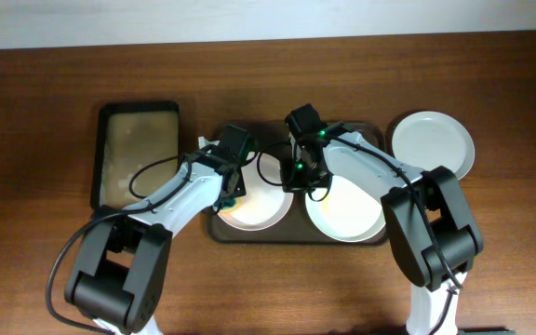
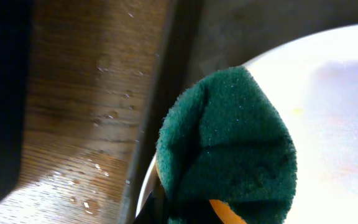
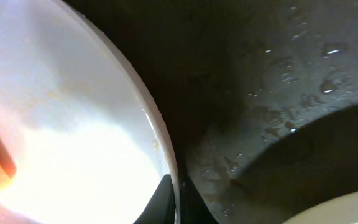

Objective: Clean dirty plates on tray and stack at the side
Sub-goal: 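Scrub the pink plate with the left gripper's sponge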

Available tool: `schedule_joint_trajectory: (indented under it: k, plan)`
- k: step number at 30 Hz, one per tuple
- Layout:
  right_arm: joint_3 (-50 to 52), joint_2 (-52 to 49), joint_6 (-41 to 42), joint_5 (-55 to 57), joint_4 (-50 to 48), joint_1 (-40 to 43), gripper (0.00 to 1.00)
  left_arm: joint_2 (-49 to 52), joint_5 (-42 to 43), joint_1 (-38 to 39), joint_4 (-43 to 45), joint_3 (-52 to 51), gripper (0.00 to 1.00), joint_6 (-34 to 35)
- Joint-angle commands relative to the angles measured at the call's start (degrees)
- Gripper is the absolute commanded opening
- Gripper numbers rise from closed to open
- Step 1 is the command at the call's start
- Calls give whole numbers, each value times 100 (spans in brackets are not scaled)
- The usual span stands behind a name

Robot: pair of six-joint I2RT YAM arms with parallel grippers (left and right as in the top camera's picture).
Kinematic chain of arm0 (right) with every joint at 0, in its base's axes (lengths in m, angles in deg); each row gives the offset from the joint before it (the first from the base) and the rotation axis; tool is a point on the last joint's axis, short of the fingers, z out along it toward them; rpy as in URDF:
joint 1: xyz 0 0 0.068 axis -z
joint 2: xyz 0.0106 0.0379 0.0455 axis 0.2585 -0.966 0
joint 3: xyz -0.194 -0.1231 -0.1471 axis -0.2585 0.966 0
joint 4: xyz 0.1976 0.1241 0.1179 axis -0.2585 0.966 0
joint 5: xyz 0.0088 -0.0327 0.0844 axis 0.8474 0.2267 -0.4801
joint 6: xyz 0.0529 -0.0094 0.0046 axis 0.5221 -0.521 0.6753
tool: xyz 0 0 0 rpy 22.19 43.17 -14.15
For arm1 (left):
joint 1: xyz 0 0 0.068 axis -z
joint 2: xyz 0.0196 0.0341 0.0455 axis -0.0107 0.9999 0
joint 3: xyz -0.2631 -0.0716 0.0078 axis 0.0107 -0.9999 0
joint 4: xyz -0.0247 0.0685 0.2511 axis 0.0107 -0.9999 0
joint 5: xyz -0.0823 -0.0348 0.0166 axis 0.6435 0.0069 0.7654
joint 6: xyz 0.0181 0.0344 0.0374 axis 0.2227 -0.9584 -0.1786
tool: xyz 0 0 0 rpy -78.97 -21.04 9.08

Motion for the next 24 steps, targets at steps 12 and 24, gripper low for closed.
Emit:
schedule_joint_trajectory:
  k: [12, 24]
  plan:
    - [92, -216, 46, 507, 68, 76, 4, -238, 1768, -157, 1128, 142, 0, -85]
    - [92, -216, 46, 509, 70, 76, 4, 544, 728, 101, 868, 144, 0, -90]
